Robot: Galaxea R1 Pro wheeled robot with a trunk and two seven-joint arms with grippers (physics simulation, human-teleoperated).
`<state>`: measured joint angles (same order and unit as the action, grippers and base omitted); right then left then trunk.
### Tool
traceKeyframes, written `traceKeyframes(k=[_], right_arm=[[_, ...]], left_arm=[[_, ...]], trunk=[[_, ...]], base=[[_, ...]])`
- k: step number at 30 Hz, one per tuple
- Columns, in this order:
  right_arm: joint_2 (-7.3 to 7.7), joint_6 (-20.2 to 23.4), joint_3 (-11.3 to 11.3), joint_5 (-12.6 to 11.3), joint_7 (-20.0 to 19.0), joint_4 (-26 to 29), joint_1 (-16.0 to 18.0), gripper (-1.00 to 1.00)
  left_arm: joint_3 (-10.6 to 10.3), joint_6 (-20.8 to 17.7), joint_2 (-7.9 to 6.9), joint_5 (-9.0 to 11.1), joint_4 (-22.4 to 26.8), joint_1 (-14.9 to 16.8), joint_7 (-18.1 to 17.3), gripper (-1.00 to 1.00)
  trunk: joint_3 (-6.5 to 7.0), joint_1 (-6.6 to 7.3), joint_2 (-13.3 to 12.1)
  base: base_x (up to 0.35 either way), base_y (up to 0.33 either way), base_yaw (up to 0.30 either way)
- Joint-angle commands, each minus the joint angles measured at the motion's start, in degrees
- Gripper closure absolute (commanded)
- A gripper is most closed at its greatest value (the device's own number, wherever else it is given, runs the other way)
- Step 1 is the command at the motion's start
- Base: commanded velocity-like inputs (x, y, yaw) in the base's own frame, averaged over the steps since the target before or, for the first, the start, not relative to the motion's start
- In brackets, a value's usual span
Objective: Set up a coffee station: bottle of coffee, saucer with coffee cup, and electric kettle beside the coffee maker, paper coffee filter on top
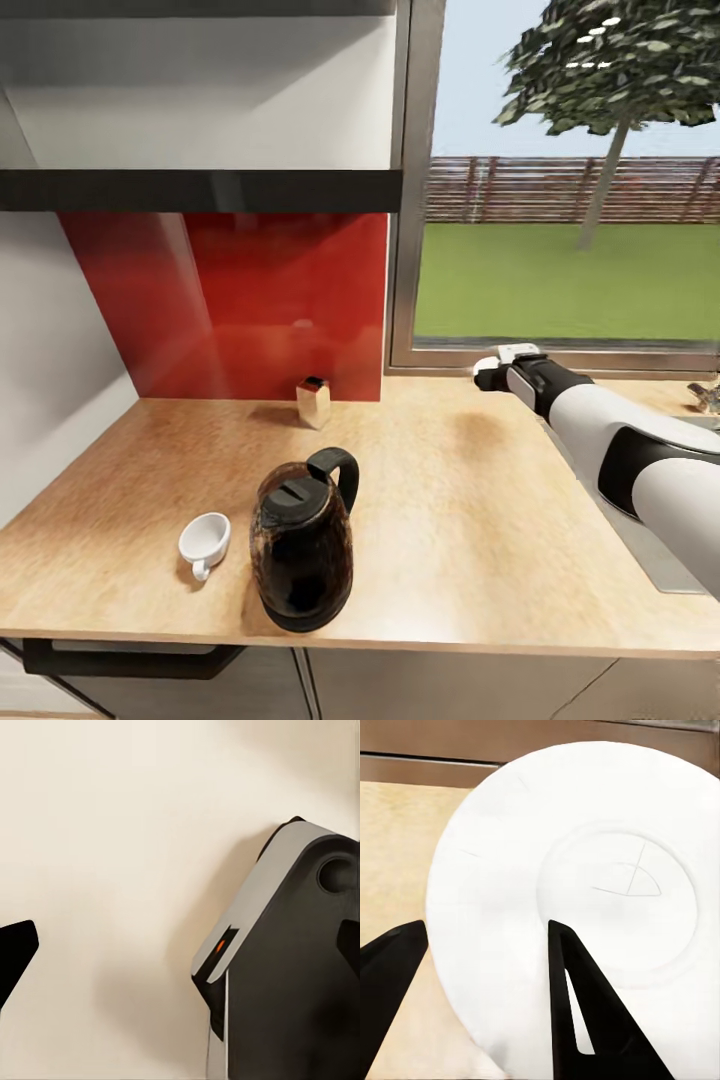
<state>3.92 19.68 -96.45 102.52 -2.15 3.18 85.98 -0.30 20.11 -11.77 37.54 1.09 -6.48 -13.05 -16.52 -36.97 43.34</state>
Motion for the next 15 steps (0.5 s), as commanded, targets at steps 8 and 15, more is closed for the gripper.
traceKeyframes(k=[8,15], right_arm=[[1.81,2.2,-0.5,0.6,-0.1,0.3,0.1,1.0],[6.48,2.0,-0.3,0.8,-14.3,0.3,0.1,1.0]], left_arm=[[0.0,0.1,0.13,0.3,0.1,0.0,-0.4,-1.0],[-0.2,0.2,0.47,0.2,0.2,0.0,-0.4,-1.0]], trunk=[[2.12,1.75,-3.2],[4.03,3.28,-6.0]], base=[[0.0,0.0,-0.115],[0.0,0.0,-0.106]])
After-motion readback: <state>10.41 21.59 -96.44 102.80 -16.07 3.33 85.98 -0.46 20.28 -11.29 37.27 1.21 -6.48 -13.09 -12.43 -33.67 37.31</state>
